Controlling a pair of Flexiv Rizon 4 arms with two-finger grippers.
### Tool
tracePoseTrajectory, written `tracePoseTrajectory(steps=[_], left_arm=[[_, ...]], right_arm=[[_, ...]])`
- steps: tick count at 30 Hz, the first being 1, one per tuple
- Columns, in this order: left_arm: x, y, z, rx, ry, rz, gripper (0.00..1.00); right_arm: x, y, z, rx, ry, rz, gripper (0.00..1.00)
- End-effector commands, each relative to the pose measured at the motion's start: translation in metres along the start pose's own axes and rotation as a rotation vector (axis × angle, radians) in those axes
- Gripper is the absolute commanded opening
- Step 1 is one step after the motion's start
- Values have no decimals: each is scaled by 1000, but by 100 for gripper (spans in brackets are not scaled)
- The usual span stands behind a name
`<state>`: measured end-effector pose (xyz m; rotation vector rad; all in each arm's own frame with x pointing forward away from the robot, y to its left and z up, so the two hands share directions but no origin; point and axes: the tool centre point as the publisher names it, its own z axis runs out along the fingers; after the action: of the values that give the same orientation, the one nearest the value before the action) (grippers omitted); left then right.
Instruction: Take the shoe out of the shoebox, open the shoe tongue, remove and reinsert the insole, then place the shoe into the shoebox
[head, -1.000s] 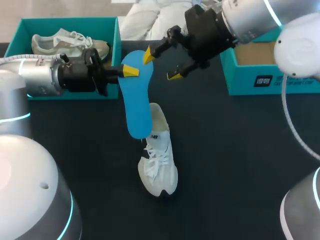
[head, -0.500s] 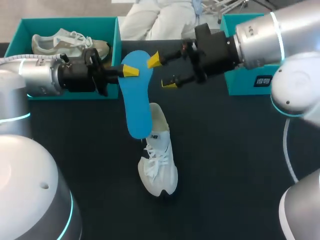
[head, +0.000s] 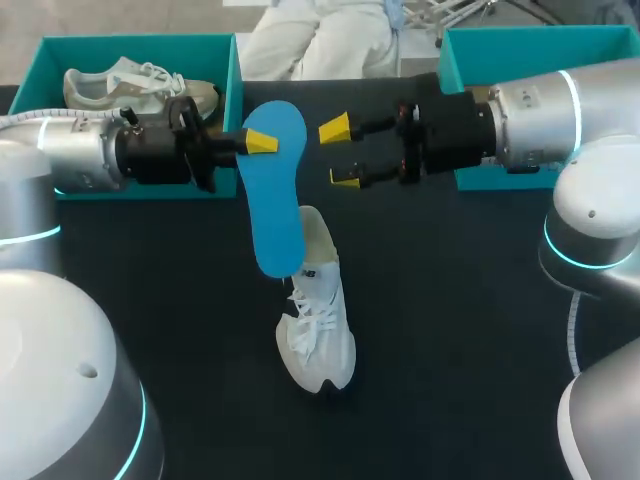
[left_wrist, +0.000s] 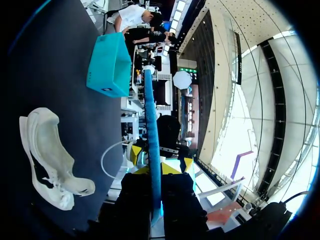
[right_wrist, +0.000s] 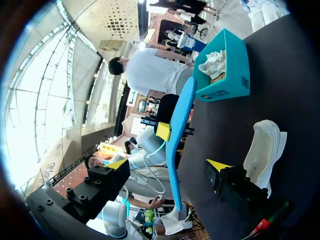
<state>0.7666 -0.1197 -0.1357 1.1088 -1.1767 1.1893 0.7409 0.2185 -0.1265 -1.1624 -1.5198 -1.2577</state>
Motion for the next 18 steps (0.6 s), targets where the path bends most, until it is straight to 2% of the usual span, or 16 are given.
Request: tracePoseTrajectory(steps=[1,5,18], left_arm=[[0,1,0,3,0,1,0],[0,1,0,3,0,1,0],[0,1,0,3,0,1,0]], right_arm=[[-5,0,1,10,-9,10,100],[-11,-2,-1,-24,-38,20,100],[-11,-2,-1,-24,-38,20,100]])
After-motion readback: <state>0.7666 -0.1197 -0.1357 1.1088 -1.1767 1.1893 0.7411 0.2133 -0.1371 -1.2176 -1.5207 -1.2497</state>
